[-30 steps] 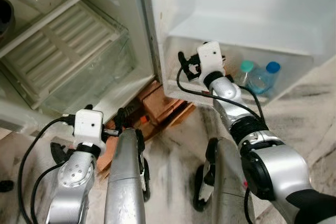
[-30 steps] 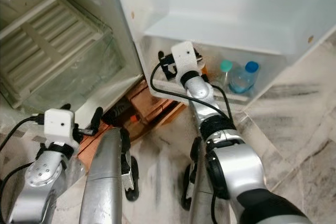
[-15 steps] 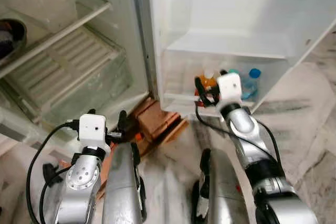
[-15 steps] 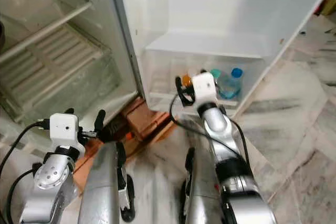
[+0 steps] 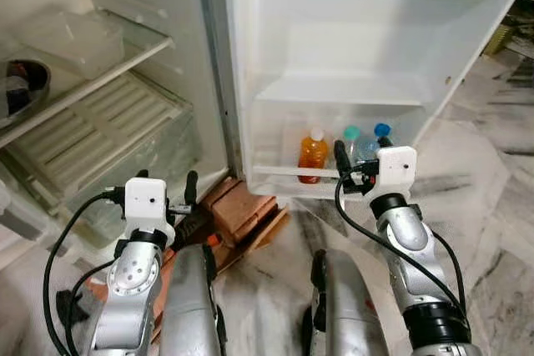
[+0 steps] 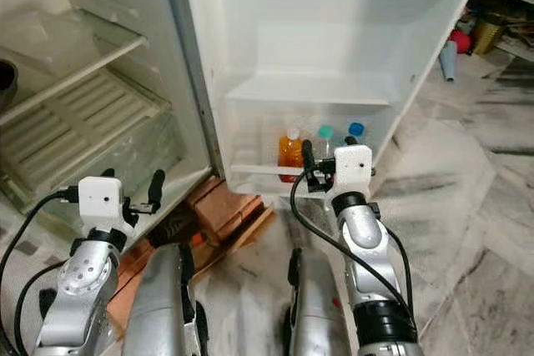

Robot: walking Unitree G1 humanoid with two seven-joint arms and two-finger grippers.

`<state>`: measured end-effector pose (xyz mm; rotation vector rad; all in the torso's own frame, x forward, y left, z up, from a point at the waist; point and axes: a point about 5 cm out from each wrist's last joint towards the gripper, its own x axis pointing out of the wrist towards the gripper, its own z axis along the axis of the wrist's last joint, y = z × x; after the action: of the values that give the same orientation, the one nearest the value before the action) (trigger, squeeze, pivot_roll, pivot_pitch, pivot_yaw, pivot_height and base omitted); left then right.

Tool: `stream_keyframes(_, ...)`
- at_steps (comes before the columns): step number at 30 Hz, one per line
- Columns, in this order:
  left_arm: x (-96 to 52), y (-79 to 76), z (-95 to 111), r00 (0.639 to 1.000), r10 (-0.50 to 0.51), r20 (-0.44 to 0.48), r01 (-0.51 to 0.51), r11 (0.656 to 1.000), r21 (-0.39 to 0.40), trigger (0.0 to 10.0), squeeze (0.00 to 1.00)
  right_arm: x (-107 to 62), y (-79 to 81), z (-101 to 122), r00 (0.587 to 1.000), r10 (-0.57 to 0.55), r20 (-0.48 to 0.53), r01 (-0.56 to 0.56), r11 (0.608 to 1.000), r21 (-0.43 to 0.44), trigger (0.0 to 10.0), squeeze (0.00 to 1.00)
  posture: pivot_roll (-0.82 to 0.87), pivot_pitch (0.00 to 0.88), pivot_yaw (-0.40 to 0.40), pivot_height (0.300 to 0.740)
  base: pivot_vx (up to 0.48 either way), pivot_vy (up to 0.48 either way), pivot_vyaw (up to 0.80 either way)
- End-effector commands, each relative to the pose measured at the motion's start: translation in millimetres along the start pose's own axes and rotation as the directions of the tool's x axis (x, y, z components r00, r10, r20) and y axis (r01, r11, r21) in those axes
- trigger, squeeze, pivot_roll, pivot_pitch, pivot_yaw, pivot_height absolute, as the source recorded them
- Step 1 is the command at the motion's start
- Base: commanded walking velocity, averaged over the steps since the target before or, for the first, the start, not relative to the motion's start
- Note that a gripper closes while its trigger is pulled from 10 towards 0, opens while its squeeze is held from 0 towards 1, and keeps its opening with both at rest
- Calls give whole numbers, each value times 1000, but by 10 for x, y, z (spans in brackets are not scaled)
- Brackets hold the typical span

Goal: Restocking fridge

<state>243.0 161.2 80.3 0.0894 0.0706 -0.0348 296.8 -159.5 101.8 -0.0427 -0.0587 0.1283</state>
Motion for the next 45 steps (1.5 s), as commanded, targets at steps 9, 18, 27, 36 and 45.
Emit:
stream_keyframes(9, 63, 28, 35, 1000, 5, 17, -6, 1000, 15, 10000, 0, 85, -26, 173, 998, -48, 38, 49, 999, -22, 10000, 0, 92, 41, -4, 607, 0, 0, 0)
stream_keyframes(18, 49, 18, -19, 1000, 15, 3, -15, 1000, 21, 10000, 0, 123, -2, 208, 998, -43, 41, 44, 999, -23, 10000, 0, 90, 45, -3, 662, 0, 0, 0)
stream_keyframes(27, 55, 10, -52, 1000, -9, -16, 9, 1000, 18, 10000, 0, 123, -33, 183, 997, -74, 19, 74, 997, -7, 10000, 0, 86, 52, 2, 727, 0, 0, 0)
stream_keyframes(36, 47, -43, -62, 998, -54, -24, 54, 999, -1, 10000, 0, 123, -44, 149, 996, -88, 1, 88, 996, -11, 10000, 0, 88, 55, 4, 740, 0, 0, 0)
stream_keyframes(45, 73, -47, -87, 998, -32, -53, 32, 999, 8, 10000, 0, 132, -37, 32, 991, -111, -74, 109, 993, -33, 10000, 0, 92, 52, 2, 740, -74, 0, 0)
